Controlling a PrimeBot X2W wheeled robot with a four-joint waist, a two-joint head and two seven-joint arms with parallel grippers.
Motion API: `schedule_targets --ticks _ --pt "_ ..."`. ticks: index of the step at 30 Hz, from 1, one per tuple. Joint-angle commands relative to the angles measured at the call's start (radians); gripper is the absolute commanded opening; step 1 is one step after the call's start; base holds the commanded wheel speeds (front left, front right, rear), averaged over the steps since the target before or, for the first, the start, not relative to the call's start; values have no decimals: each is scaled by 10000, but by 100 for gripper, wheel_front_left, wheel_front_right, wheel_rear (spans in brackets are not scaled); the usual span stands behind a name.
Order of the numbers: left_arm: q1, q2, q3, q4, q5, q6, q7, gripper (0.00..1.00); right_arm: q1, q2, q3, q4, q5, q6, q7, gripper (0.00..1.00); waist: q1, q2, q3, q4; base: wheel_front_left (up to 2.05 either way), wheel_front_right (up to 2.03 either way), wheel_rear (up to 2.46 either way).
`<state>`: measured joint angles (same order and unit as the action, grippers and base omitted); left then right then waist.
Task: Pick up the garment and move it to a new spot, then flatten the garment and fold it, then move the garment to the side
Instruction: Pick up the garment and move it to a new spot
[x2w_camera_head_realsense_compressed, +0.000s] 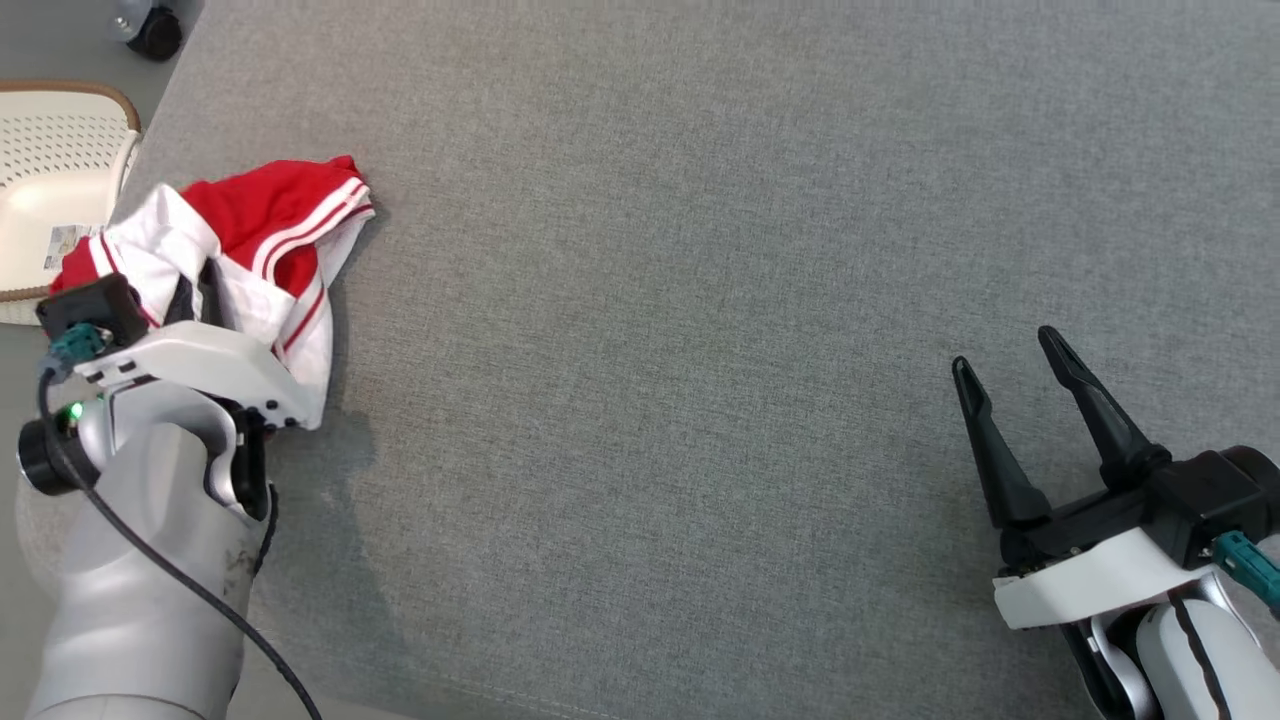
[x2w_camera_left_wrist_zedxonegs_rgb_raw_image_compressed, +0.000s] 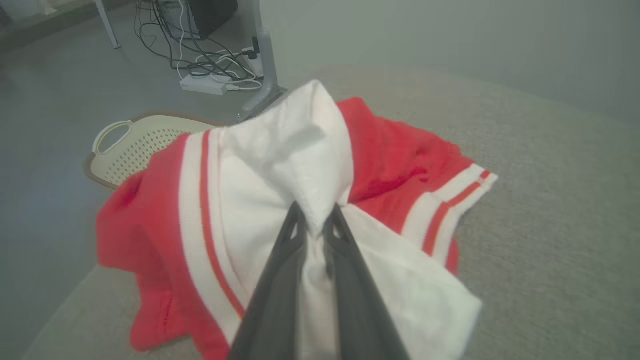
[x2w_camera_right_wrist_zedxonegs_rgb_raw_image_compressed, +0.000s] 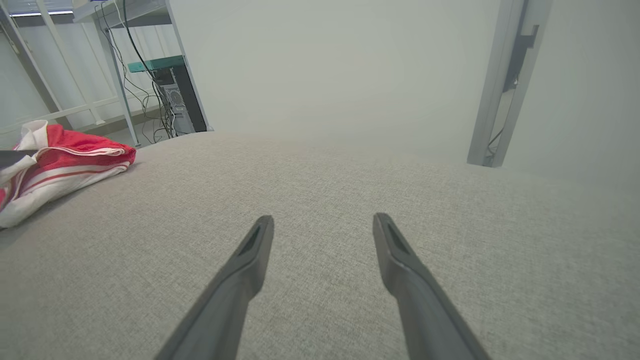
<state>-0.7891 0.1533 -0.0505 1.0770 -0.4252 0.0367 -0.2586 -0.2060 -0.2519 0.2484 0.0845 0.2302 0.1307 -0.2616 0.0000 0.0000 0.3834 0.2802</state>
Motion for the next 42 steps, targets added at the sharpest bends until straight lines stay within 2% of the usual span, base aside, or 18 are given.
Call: schedule_targets --ticks 1,5,9,19,28,36,42 --pt "42 92 108 -481 123 56 -69 0 81 -9 -2 37 23 4 -53 100 0 0 -155 -38 0 0 0" --pt "1418 10 710 -3252 778 194 -65 0 197 164 -84 44 98 4 -53 100 0 0 -612 -168 0 0 0" --pt "2578 -278 1105 -5428 1432 -164 -69 0 390 396 -158 41 157 4 -53 100 0 0 -1196 -476 0 0 0" --pt "4128 -737 1120 -8030 2281 -918 -71 0 729 865 -504 -189 230 4 -53 100 0 0 -2129 -1818 0 0 0" --pt "4826 -887 451 -8967 2619 -1282 -72 0 917 1167 -721 -401 237 4 -53 100 0 0 -2367 -3235 0 0 0" --pt "4894 -914 -416 -8709 2882 -1479 -73 0 985 1347 -820 -523 272 4 -53 100 0 0 -2430 -4351 0 0 0" --pt "4625 -927 -994 -8558 3005 -1549 -73 0 943 1432 -821 -565 291 4 -53 100 0 0 -2368 -4888 0 0 0"
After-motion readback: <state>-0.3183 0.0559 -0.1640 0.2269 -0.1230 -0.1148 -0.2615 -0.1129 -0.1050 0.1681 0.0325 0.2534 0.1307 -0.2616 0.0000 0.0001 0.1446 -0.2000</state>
